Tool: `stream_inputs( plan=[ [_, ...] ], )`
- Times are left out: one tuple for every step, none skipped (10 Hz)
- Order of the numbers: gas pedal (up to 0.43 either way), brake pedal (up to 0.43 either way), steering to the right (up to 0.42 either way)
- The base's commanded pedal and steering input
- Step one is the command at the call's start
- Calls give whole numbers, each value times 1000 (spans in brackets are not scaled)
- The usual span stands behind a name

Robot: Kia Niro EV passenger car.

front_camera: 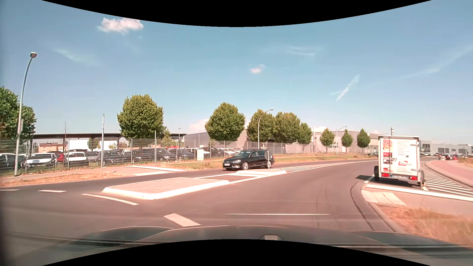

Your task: Follow the waypoints while adhering to traffic rules and regulations

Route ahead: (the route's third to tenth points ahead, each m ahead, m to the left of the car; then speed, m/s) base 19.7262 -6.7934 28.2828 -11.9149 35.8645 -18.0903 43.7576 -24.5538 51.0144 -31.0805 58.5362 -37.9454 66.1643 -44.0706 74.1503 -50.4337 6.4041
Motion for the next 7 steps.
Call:
stream_inputs(
  plan=[
    [79,0,114],
    [87,0,136],
    [98,0,151],
    [110,0,159],
    [110,0,162],
    [118,0,162],
    [118,0,164]
  ],
)
